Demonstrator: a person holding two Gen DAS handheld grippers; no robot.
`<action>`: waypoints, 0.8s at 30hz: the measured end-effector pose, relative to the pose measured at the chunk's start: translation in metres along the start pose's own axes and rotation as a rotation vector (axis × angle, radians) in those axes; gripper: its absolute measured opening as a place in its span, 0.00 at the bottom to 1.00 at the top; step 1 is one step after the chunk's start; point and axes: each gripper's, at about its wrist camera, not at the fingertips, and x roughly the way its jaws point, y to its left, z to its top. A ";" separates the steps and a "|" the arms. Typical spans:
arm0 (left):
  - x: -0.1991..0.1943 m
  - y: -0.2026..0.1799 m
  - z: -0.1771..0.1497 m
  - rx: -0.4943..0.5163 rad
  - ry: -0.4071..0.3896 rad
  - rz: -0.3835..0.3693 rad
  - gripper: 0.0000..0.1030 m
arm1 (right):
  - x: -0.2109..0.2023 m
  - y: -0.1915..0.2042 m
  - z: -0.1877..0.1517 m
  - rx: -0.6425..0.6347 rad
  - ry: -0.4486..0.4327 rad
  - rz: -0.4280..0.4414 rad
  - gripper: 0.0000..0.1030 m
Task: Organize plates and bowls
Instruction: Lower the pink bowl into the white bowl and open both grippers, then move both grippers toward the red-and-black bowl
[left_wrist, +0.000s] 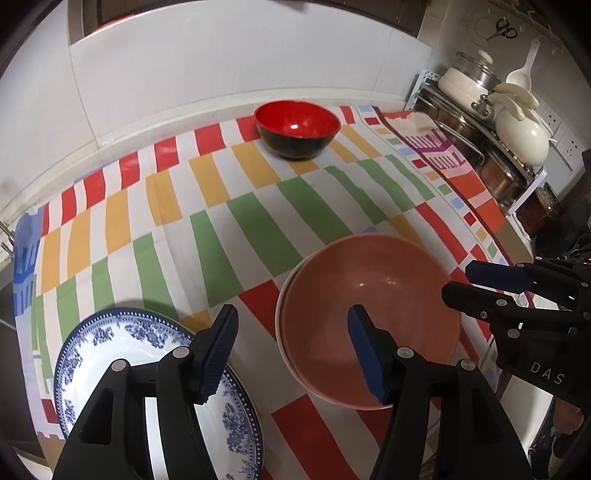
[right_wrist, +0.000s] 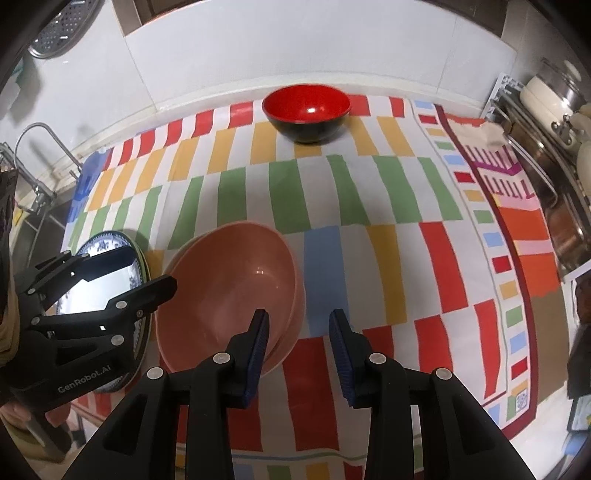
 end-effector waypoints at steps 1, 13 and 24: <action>-0.002 -0.001 0.002 0.002 -0.008 0.003 0.60 | -0.002 0.000 0.001 -0.002 -0.007 -0.001 0.34; -0.021 -0.002 0.017 0.024 -0.091 0.051 0.66 | -0.016 -0.003 0.009 0.003 -0.095 0.010 0.34; -0.034 0.007 0.056 0.031 -0.201 0.131 0.75 | -0.029 -0.012 0.046 0.003 -0.224 -0.005 0.43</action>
